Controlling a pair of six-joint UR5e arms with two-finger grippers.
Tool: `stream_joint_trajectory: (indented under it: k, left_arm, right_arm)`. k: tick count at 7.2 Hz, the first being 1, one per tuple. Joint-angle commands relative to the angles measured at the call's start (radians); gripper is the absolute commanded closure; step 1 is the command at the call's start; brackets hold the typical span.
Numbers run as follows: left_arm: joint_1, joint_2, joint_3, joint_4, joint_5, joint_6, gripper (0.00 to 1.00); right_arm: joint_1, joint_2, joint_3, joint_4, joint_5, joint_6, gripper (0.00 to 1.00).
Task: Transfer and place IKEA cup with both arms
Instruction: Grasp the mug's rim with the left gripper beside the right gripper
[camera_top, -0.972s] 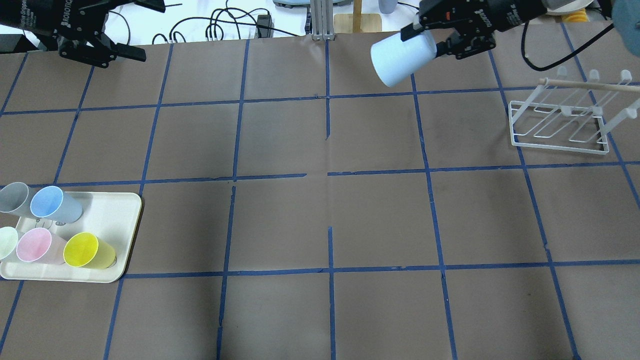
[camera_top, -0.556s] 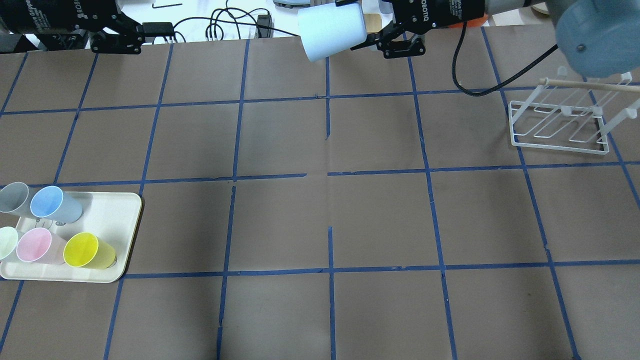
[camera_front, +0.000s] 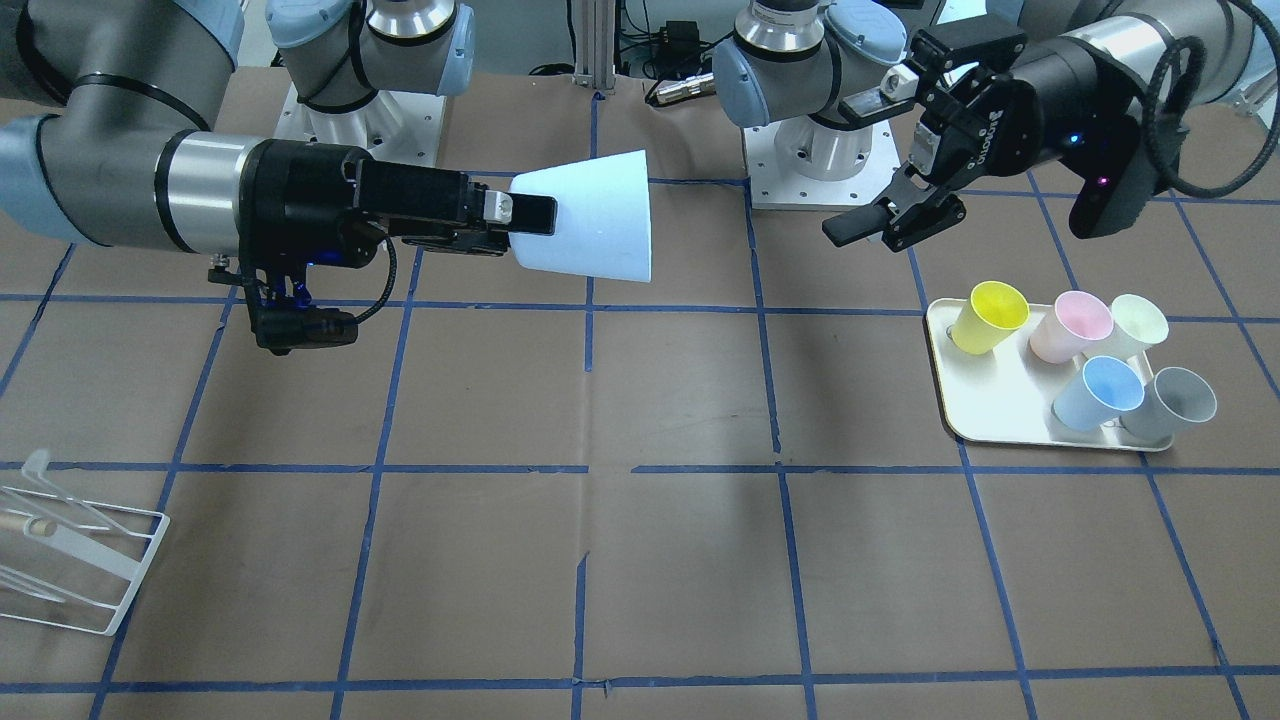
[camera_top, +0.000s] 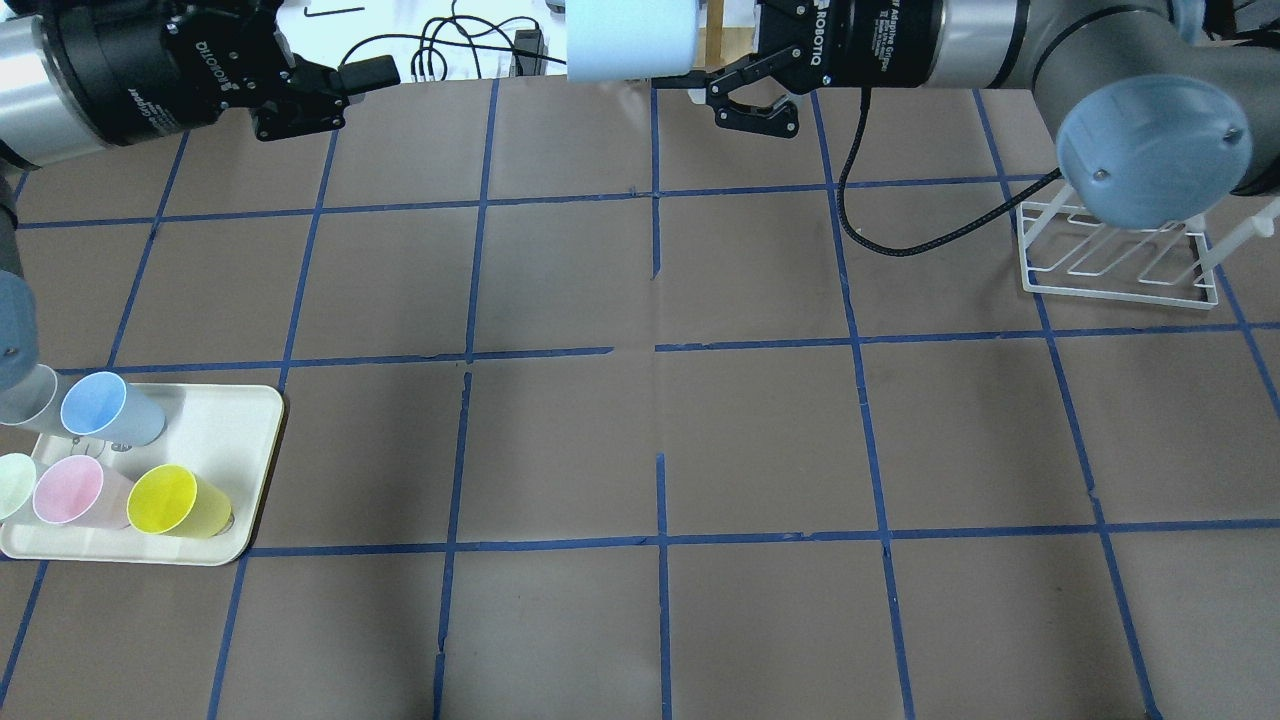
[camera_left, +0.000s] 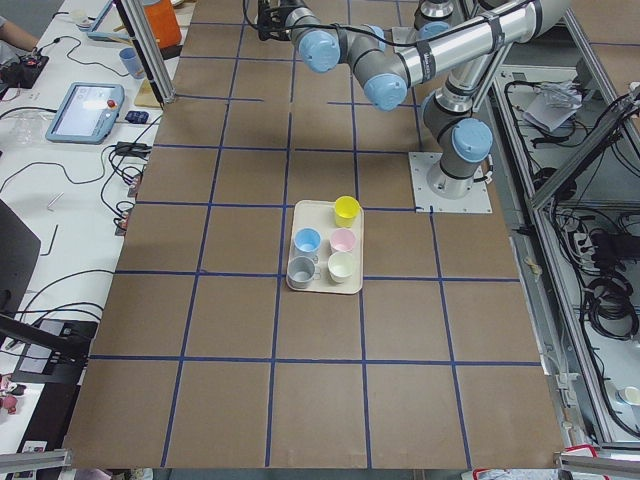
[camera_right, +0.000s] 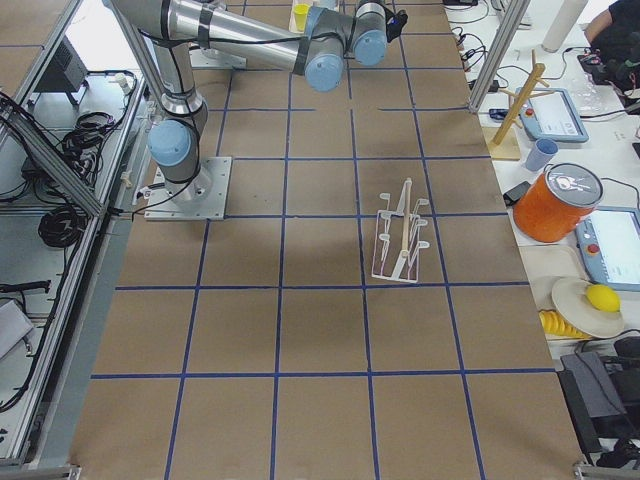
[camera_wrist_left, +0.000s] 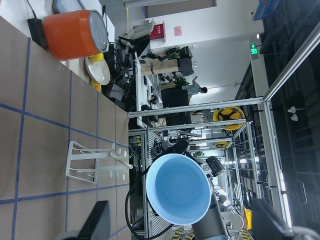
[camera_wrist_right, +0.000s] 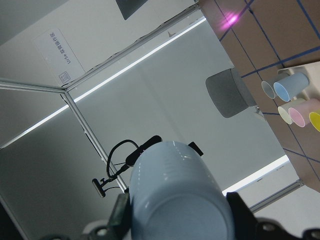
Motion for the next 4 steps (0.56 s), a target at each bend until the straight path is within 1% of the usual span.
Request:
stream_joint_trajectory:
  k: [1, 2, 3, 4]
  left_arm:
    - [-0.081, -0.002, 0.069, 0.089, 0.032, -0.040, 0.00]
    - [-0.142, -0.005, 0.090, 0.100, 0.129, -0.040, 0.00]
    - [-0.169, -0.014, 0.077, 0.176, 0.148, -0.048, 0.00]
    - [-0.169, -0.016, 0.074, 0.195, 0.149, -0.086, 0.00]
  right_arm:
    - [0.050, 0.005, 0.003, -0.018, -0.055, 0.007, 0.74]
    - [0.057, 0.004, -0.009, -0.020, -0.054, 0.044, 0.74]
    - [0.060, 0.002, -0.003, -0.025, -0.054, 0.062, 0.75]
    - [0.061, 0.004, -0.003, -0.025, -0.046, 0.066, 0.75]
